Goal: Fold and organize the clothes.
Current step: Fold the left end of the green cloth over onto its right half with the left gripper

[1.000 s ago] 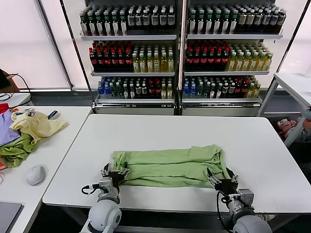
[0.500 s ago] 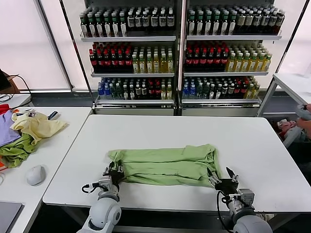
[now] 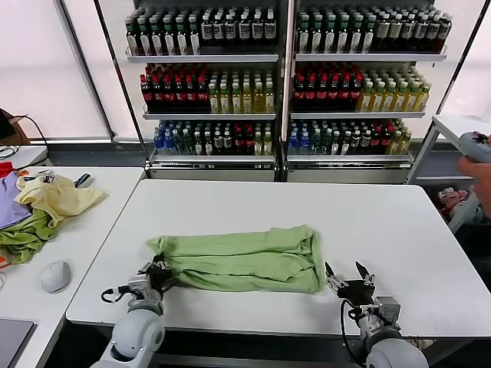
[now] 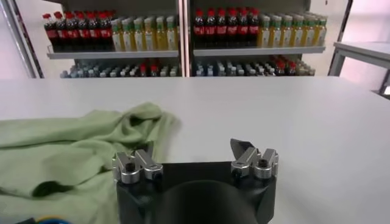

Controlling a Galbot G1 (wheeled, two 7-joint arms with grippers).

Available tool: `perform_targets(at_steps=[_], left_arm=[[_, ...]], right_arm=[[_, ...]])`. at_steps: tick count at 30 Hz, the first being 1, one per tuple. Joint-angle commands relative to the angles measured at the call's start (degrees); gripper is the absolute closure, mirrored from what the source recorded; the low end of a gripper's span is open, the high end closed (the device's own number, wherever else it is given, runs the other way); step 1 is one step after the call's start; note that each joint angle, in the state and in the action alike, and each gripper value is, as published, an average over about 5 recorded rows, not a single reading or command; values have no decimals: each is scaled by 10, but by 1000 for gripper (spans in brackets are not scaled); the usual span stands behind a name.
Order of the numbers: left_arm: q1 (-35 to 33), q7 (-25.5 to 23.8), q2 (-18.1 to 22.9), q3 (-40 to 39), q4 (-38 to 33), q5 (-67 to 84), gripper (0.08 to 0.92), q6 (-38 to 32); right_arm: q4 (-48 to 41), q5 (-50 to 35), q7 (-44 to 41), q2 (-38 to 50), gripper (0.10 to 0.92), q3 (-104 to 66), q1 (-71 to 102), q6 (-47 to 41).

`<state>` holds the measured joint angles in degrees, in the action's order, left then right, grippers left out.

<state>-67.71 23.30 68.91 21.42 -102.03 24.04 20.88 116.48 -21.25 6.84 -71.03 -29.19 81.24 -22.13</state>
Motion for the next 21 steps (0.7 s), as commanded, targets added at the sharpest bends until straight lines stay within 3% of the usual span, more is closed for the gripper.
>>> perform_targets(at_steps=[1,6,12,21], left_arm=[[-8,-18,-119,121,-80,71,875,9],[-15,-23,-126,143,-166,177,875,36],[-14,-27,-83,109,-251,330,875,45],[29,-16,16,3,-225,414,875,45]], right_arm=[[3,0,1,-1,203,2,0,-1],[5,1,2,-4,203,6,-1,-1],[12,5,2,-7,203,7,6,-2],[19,8,2,-8,203,0,19,0]])
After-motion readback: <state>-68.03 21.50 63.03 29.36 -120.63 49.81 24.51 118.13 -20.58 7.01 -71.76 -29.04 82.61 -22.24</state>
